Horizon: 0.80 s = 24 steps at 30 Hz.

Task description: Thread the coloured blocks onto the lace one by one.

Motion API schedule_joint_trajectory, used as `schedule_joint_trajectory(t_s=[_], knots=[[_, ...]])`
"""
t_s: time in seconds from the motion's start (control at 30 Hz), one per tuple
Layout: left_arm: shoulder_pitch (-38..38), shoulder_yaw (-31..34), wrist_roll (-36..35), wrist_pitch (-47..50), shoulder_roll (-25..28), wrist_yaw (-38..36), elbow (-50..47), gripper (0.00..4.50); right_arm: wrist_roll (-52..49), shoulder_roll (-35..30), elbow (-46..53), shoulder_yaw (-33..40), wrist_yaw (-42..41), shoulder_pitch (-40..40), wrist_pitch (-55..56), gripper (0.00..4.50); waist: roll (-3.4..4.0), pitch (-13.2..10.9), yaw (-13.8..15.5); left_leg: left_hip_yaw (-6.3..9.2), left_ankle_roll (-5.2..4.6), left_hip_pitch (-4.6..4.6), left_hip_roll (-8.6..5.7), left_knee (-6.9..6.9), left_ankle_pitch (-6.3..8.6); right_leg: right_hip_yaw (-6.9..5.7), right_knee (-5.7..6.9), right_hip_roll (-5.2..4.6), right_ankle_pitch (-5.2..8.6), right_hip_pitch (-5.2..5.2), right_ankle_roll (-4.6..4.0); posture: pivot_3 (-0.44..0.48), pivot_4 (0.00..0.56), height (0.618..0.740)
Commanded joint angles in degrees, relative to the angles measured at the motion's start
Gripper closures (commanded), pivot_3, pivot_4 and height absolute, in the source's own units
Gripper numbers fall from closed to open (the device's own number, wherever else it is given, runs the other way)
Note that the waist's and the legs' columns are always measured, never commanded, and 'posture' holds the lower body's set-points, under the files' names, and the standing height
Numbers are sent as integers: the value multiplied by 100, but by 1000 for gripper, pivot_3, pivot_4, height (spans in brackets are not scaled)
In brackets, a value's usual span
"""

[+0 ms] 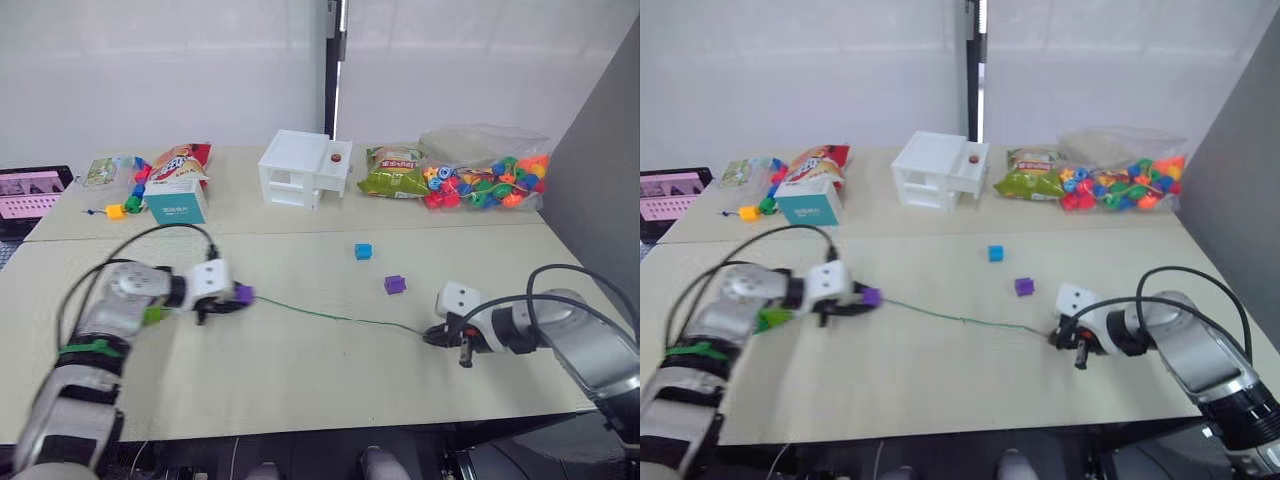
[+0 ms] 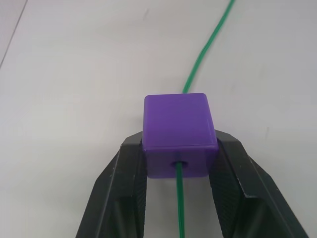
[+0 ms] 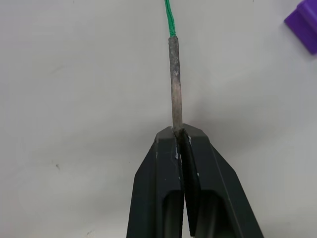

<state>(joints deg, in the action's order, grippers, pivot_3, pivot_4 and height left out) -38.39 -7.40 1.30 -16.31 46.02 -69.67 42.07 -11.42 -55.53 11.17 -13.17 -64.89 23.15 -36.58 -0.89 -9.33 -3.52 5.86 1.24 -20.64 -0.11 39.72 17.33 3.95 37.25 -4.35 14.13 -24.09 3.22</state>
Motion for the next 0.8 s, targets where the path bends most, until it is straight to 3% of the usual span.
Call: schedule_joint_trajectory(t_s=[0.03,0.2,0.27,0.5,0.7,0.8], knots=[[101,65,299,-222,516,172,866,3286,103,83,-96,-76,-122,274,235,4500,1,0,5,0,0,0,-1,0,0,0,0,-1,0,0,0,0,150,740],[56,20,468,-619,897,322,1521,3286,193,199,-284,-197,-226,455,349,4500,7,1,-35,-3,0,9,0,-12,0,0,5,0,1,-2,-1,0,150,740],[-125,96,388,-527,982,231,1688,2229,213,209,-315,-201,-252,466,376,4500,8,1,-28,-4,0,9,-1,-12,0,0,9,-1,1,-3,-2,0,150,740],[-1104,538,-228,141,780,-482,1651,28,234,215,-265,-179,-316,451,345,4500,3,-2,-3,0,0,-24,-3,4,0,-3,42,-1,1,-27,-1,0,150,740],[-1559,537,-181,-205,451,-354,1415,28,230,170,-227,-127,-351,431,311,4500,-1,-4,75,4,2,-42,-6,17,-1,-13,41,-8,1,-29,0,0,150,740],[-1554,625,-516,-118,-13,-541,984,28,226,171,-184,-114,-339,415,279,4500,-1,-4,91,4,2,-43,-6,14,-1,-13,41,-8,1,-31,0,0,150,740]])
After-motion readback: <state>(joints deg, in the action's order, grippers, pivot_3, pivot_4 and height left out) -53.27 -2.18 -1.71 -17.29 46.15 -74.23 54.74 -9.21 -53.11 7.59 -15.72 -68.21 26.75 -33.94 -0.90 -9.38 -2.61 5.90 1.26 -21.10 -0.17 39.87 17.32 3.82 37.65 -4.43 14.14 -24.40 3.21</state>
